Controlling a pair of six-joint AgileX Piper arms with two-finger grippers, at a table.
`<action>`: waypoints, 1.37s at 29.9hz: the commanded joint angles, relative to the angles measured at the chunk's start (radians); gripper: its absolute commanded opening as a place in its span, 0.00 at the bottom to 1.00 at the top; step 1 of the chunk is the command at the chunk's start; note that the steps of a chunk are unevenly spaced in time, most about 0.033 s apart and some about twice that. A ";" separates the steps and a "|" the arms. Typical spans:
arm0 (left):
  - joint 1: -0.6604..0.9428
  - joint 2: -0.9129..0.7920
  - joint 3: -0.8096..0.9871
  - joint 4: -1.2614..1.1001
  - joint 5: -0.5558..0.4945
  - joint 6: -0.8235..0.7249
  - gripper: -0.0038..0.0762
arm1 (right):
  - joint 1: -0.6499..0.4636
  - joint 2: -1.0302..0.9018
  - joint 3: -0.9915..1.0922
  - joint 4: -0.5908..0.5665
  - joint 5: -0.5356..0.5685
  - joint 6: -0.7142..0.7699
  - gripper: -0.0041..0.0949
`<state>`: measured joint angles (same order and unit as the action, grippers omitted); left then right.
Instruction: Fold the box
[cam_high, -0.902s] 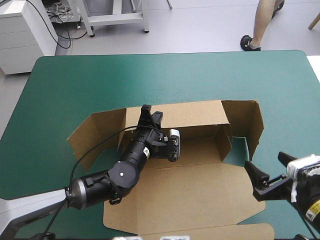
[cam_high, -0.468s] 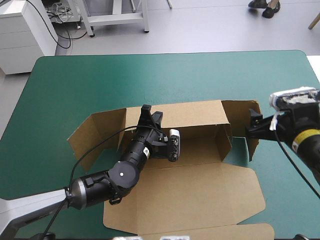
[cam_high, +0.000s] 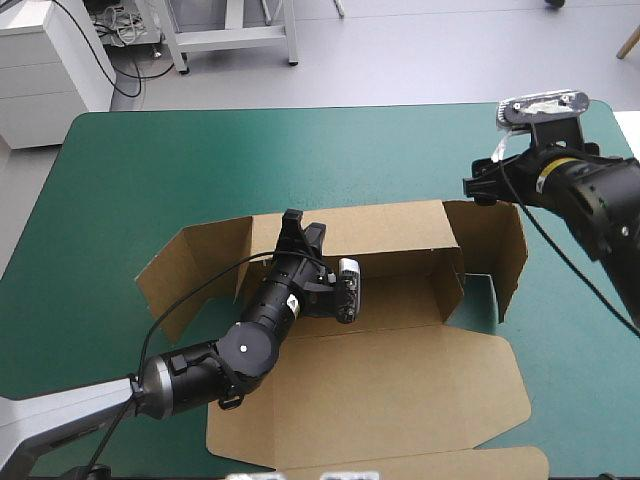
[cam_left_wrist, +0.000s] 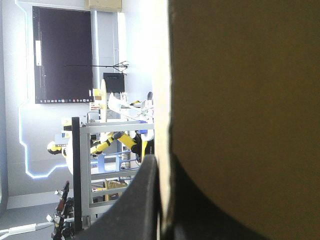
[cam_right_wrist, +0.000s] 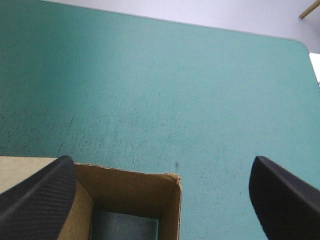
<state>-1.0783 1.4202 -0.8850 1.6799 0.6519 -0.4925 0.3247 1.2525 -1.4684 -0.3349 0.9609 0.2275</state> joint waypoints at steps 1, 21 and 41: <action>-0.007 -0.035 -0.022 0.028 0.029 -0.007 0.04 | -0.177 0.089 -0.096 0.257 -0.028 -0.185 0.91; -0.007 -0.035 -0.022 0.028 0.029 -0.007 0.04 | -0.381 0.408 -0.254 0.633 0.211 -0.383 0.91; -0.007 -0.035 -0.022 0.026 0.031 -0.007 0.04 | -0.422 0.128 0.166 0.670 0.201 -0.486 0.91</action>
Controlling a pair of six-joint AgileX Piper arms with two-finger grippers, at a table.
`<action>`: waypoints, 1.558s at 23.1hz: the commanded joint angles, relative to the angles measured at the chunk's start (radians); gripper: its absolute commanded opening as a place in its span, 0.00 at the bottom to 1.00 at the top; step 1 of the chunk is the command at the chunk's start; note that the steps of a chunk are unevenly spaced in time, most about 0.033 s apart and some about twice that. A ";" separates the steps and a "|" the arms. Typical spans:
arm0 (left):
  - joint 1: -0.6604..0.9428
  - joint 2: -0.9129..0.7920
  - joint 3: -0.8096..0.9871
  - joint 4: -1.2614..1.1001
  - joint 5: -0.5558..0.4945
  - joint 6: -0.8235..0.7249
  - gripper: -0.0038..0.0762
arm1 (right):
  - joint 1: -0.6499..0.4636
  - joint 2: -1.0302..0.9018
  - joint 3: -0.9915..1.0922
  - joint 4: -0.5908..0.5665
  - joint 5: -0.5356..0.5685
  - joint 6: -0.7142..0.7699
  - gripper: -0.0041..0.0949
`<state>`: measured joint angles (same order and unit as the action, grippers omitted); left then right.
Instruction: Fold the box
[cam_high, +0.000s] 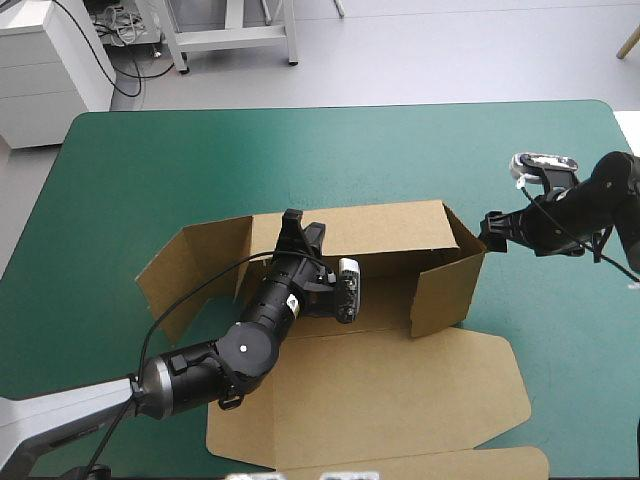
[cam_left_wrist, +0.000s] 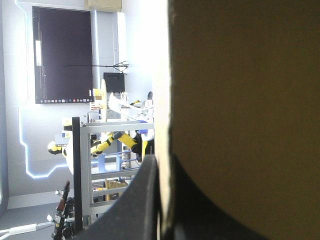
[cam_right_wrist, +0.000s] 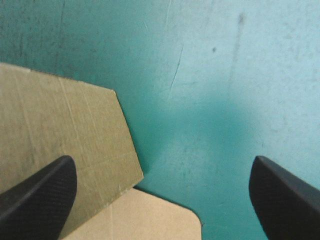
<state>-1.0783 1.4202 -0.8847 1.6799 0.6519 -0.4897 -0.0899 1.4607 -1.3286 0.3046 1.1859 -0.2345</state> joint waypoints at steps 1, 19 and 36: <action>-0.007 -0.035 -0.022 0.026 0.031 -0.010 0.04 | -0.007 -0.099 0.051 0.041 -0.037 -0.030 0.91; -0.007 -0.035 -0.022 0.024 0.031 -0.002 0.04 | -0.005 -0.298 0.496 0.466 -0.346 -0.599 0.91; -0.007 -0.035 -0.022 0.024 0.029 -0.002 0.04 | -0.005 -0.379 0.519 0.485 -0.271 -0.640 0.91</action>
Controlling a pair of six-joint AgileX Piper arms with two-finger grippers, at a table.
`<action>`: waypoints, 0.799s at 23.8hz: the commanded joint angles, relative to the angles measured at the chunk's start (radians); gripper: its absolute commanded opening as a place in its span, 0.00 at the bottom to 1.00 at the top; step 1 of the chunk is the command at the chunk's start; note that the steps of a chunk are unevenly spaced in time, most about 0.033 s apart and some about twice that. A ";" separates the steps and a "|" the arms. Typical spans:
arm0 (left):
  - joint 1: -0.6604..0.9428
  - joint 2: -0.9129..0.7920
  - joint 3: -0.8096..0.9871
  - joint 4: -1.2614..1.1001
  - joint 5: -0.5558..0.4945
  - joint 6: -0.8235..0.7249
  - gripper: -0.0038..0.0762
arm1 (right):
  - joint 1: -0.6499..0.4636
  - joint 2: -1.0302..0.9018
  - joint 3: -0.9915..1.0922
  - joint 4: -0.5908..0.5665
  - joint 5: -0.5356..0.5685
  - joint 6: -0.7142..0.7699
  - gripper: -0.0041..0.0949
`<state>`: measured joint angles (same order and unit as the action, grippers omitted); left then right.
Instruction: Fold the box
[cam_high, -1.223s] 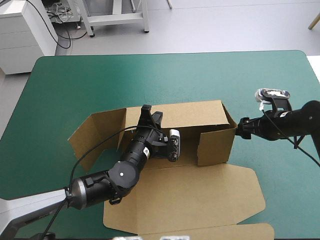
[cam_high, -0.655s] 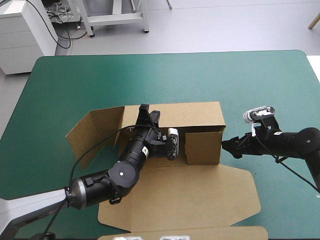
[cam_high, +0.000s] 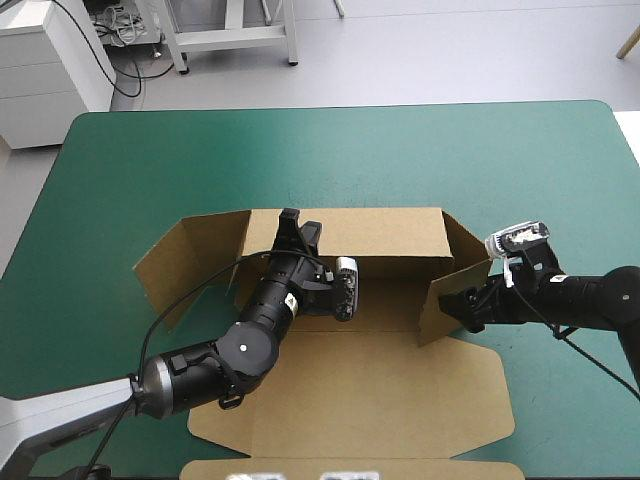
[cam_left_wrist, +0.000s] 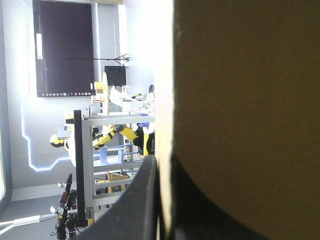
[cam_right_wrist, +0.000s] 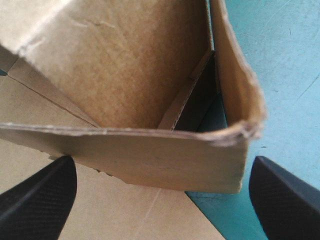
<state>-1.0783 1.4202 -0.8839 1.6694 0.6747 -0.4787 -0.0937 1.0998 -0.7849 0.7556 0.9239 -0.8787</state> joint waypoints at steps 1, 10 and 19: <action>-0.007 -0.035 -0.023 0.034 0.006 -0.013 0.04 | -0.001 -0.018 -0.024 0.036 -0.015 0.004 0.91; -0.007 -0.035 -0.023 0.034 0.006 -0.013 0.04 | 0.179 -0.018 -0.024 -0.092 -0.225 0.127 0.91; -0.007 -0.035 -0.023 0.036 0.006 -0.013 0.04 | 0.556 -0.018 -0.023 -0.641 -0.503 0.796 0.91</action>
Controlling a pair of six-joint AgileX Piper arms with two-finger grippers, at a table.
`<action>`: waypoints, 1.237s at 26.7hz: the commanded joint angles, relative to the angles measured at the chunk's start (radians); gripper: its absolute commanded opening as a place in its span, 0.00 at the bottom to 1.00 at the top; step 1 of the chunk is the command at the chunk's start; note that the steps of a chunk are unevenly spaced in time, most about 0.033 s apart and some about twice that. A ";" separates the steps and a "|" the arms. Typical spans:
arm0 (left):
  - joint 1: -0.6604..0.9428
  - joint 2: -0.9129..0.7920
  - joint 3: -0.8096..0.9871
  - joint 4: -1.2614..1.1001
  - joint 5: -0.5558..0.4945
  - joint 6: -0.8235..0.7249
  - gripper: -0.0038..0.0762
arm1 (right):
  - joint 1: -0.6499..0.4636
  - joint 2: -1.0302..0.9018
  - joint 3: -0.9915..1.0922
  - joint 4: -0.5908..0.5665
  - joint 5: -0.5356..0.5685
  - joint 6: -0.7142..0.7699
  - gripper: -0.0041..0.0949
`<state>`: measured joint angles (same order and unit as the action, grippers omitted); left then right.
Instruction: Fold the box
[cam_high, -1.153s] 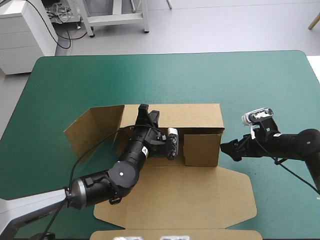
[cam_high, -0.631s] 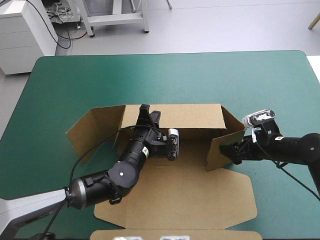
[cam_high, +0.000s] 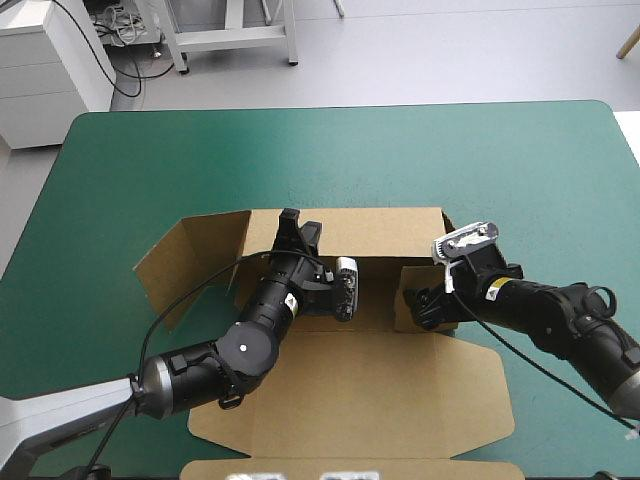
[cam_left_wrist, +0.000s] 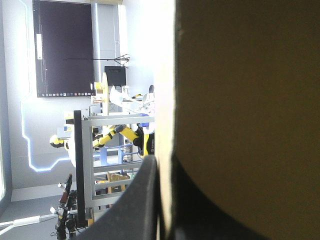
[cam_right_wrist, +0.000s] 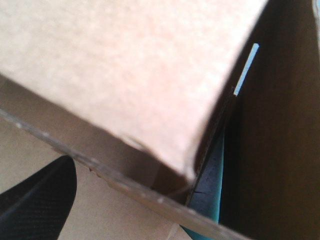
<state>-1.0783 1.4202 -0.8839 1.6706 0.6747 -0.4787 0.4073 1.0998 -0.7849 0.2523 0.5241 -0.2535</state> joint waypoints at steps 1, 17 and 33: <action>-0.007 -0.035 -0.023 0.035 0.006 -0.013 0.04 | 0.078 -0.018 -0.023 -0.197 -0.108 0.233 0.91; -0.007 -0.035 -0.023 0.037 -0.005 -0.027 0.04 | 0.175 -0.018 0.036 -0.482 -0.271 0.573 0.04; -0.007 -0.035 -0.023 0.037 -0.003 -0.027 0.45 | 0.175 -0.018 0.036 -0.480 -0.307 0.573 0.04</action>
<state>-1.0795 1.4192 -0.8806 1.6704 0.6513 -0.4862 0.5783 1.1026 -0.7183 -0.2263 0.3196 0.3314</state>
